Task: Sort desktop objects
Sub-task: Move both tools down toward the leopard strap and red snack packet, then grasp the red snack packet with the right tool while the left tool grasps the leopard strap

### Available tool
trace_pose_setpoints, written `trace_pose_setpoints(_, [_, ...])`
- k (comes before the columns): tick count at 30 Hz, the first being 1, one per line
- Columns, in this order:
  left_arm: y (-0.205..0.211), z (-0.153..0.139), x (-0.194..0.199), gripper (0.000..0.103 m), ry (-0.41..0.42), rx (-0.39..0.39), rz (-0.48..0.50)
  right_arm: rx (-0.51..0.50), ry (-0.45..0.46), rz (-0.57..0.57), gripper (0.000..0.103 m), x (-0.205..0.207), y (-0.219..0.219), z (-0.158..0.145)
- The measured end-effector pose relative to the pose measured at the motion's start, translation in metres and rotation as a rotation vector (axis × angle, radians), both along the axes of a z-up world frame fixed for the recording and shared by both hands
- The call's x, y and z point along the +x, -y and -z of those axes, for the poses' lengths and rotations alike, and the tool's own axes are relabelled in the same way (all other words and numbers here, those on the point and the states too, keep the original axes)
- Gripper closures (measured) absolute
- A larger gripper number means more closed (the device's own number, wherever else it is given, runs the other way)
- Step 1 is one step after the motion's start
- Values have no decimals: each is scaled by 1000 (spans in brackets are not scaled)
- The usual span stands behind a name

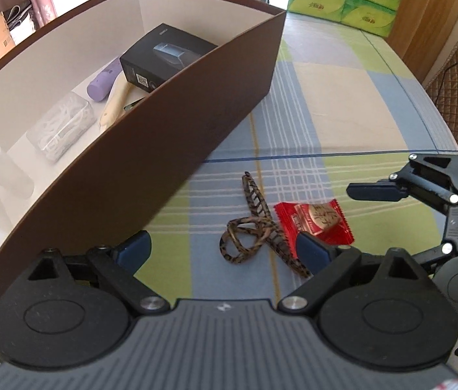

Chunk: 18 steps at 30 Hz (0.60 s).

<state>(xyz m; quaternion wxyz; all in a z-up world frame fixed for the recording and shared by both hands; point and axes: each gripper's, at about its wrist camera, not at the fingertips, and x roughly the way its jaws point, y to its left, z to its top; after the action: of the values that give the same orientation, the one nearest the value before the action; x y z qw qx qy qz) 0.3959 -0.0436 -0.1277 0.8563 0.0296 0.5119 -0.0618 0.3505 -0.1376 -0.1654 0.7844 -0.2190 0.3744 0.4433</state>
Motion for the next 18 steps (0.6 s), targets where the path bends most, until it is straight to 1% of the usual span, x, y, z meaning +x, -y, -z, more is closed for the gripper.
trace_pose_setpoints(1, [-1, 1, 2, 9, -5, 0, -3, 4, -6, -4, 44, 2, -1, 2])
trace_pose_setpoints(3, [-1, 3, 4, 9, -11, -2, -8, 7, -14, -5, 51, 6, -3, 6])
trace_pose_setpoints(4, [-1, 4, 5, 9, -13, -2, -8, 4, -21, 2, 62, 8, -4, 8])
trace_pose_setpoints(5, [-1, 5, 6, 9, -15, -3, -8, -4, -31, 17, 66, 10, -4, 9])
trace_pose_setpoints(6, [-1, 6, 7, 10, -17, -4, -7, -17, -38, 44, 66, 14, -4, 12])
trace_pose_setpoints(8, [1, 8, 10, 10, -22, -7, -2, -9, -41, 105, 66, 19, -1, 12])
trace_pose_setpoints(11, [7, 11, 13, 10, -25, -6, 14, 3, -71, 218, 66, 32, 8, 11])
trace_pose_setpoints(13, [13, 15, 16, 11, -27, -2, 22, -13, -69, 277, 66, 39, 14, 11])
trace_pose_setpoints(15, [17, 18, 19, 14, -27, 1, 28, -10, -85, 319, 66, 43, 22, 10])
trace_pose_setpoints(18, [23, 26, 22, 23, -26, 18, 42, -6, -101, 362, 66, 44, 34, 9])
